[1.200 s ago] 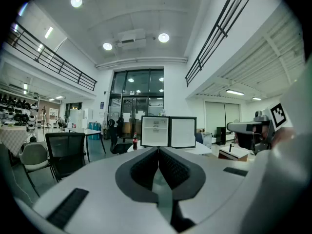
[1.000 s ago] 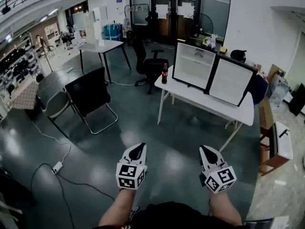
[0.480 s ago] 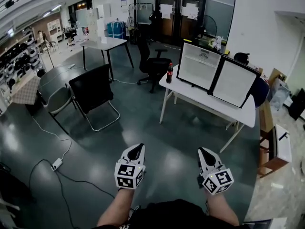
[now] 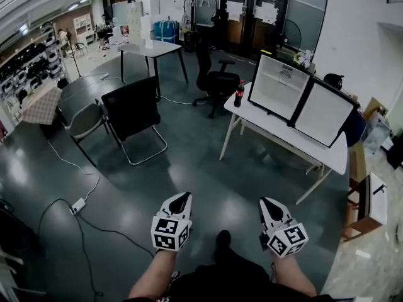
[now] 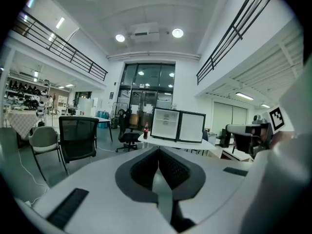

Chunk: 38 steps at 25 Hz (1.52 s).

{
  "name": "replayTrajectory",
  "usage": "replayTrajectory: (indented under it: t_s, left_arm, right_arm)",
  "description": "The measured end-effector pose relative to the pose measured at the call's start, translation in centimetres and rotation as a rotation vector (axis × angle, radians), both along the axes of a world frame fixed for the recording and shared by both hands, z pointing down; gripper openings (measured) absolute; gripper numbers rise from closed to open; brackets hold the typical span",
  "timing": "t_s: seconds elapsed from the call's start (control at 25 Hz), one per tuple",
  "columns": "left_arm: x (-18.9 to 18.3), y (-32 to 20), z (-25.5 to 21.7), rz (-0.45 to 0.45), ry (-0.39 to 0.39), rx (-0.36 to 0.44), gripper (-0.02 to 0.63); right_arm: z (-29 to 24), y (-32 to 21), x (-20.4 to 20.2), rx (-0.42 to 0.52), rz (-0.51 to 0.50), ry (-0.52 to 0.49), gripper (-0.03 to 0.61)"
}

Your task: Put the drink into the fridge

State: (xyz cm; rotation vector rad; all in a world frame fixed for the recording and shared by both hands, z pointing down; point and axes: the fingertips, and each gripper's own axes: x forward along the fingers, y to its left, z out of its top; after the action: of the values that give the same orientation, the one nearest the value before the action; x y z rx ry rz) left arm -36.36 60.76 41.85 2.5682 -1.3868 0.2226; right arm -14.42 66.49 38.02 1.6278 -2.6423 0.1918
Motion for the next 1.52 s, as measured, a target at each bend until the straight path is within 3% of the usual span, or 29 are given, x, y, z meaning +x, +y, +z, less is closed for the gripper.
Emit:
replayTrajectory:
  t_s: [0.24,0.56,0.96,1.2,1.52]
  left_arm:
    - [-0.8,-3.9,0.6,-0.037,-0.004,-0.005,0.018]
    - [1.4,-14.8,1.0,-0.051,-0.034,-0.023,0.018]
    - [10.0,-31.9,-0.3,-0.028,-0.033,-0.025,0.018]
    - [14.4,-37.8,-0.6,0.017,-0.051,-0.01,0.018]
    - [17.2,-45.6,1.9,0.072,-0.038,-0.046,0.018]
  right_arm:
    - [0.7,-5.6,-1.1,0.001,-0.083,-0.022,0.012]
    - [1.8,-17.8,0.9,-0.023,-0.113,-0.072,0.012]
    - [3.5,-33.8,6.2,-0.067,-0.179,-0.114,0.012]
    - [5.1,-38.7,8.3,-0.102,-0.195,-0.127,0.014]
    - [7.1,-45.1,11.9,-0.125,-0.112,-0.136,0.014]
